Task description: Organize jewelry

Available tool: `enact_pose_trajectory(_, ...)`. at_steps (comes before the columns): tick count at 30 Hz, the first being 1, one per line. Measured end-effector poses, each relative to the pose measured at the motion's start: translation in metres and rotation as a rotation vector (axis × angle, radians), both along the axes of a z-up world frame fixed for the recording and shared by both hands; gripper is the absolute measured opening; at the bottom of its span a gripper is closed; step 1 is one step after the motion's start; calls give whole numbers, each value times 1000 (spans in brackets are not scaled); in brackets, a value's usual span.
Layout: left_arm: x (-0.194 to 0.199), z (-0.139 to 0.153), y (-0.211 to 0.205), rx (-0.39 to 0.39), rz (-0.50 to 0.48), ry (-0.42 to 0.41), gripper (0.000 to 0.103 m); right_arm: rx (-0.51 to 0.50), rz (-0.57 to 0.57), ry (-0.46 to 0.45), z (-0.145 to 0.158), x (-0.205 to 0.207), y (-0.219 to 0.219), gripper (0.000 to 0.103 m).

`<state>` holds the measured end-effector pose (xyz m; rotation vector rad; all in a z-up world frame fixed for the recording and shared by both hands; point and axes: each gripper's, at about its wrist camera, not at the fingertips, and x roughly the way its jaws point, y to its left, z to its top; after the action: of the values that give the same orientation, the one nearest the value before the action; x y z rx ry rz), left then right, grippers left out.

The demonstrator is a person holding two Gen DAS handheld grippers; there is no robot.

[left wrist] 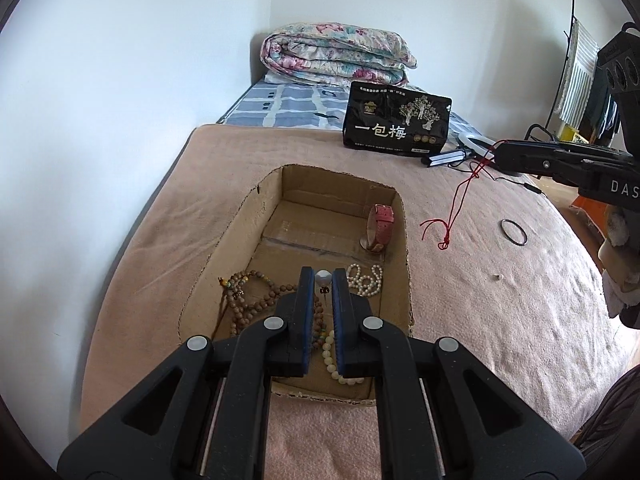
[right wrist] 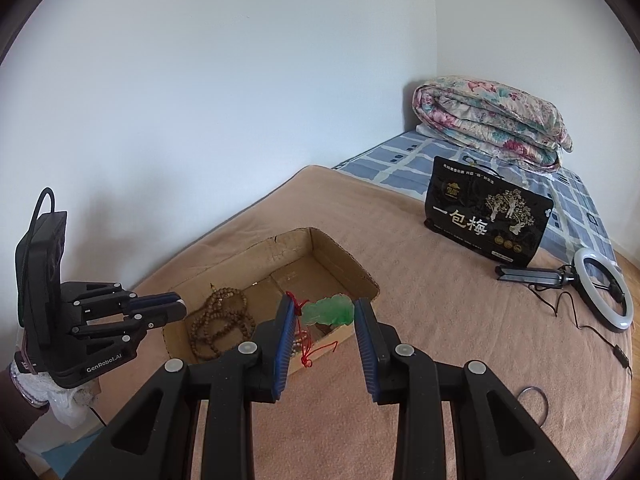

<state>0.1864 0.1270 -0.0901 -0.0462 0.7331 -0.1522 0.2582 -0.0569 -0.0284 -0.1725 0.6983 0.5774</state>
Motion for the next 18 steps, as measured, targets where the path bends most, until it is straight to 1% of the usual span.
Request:
enact_pose_trajectory(4,4,-1,1,18,9,-6,7,-4,4,6,-5,10,15,30)
enact_pose_trajectory(18,19,-6,6,14,27,-5,7,13,15,51,-23,40,44,30)
